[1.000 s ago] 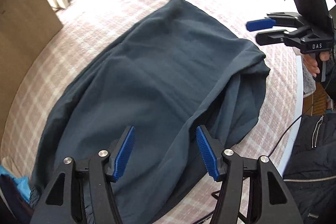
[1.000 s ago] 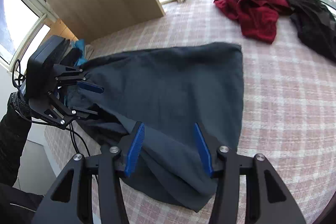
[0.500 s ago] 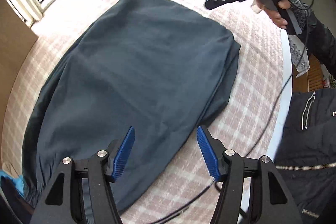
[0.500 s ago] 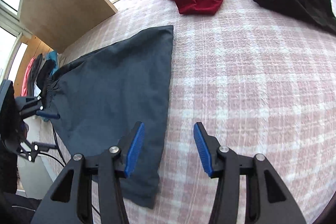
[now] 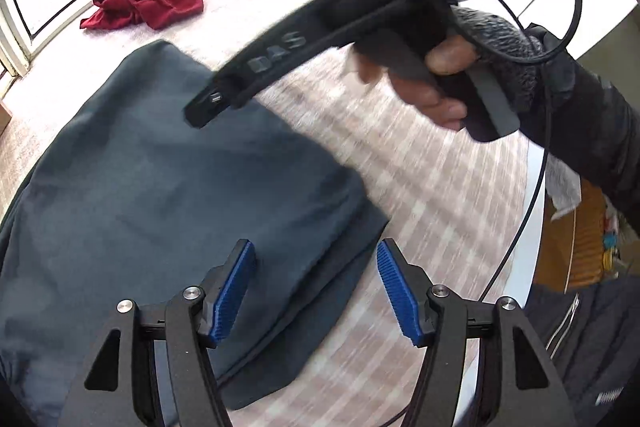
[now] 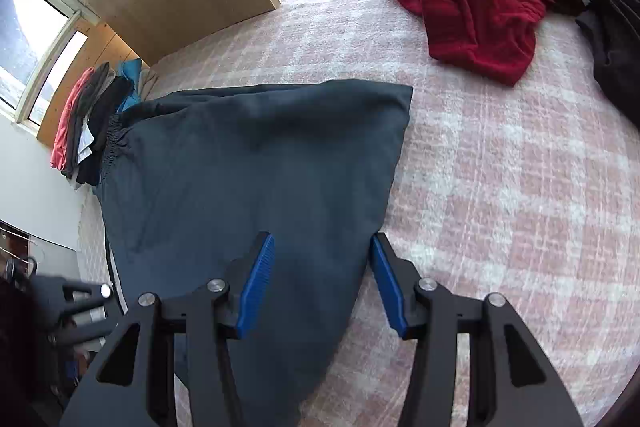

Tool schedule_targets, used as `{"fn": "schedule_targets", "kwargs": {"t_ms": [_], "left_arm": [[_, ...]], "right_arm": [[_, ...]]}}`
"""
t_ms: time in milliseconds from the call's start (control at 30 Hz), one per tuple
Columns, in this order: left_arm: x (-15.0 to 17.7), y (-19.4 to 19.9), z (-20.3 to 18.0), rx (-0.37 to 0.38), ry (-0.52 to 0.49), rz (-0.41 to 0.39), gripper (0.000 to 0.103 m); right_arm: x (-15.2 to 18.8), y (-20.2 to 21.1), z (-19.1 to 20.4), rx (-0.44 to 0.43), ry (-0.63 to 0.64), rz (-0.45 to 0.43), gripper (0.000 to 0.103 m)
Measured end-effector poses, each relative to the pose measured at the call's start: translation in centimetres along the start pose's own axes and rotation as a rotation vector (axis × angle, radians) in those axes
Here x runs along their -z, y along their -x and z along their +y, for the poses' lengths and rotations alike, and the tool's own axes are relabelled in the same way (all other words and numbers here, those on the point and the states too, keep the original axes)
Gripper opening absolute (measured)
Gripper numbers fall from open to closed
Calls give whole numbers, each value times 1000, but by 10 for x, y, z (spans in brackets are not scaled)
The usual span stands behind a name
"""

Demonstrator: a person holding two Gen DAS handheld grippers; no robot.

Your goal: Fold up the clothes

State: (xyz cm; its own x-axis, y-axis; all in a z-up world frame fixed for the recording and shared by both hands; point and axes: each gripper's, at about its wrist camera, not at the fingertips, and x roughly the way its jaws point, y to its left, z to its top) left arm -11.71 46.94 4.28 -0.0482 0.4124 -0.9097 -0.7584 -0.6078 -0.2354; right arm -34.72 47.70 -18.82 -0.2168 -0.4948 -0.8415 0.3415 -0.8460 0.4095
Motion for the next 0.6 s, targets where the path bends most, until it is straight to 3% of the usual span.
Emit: {"fn": "schedule_targets", "kwargs": {"t_ms": [67,233,400,500,567,600], "left_arm": [[-5,-15,-23,-34,-13,-2,73],[-11,-60,-43,-242,10,34,75],[-13,-64,-48,-298,54,-21,76],[-10,-61,-46,-307,71,-51,66],[-9,-57,-41,-323,102,-66,46],[-9,-56,-39,-331,114,-70,41]], "right_arm": [[-11,-2,-1,21,21,11,49],[-25,-7,-17,-33,-21,0,50],[-23,-7,-22,-67,8,-68,50],[-26,-10,-19,-69,52,-78,50],[-30,-12,-15,-62,78,-63,50],[-33,-15,-12,-54,89,-56,48]]}}
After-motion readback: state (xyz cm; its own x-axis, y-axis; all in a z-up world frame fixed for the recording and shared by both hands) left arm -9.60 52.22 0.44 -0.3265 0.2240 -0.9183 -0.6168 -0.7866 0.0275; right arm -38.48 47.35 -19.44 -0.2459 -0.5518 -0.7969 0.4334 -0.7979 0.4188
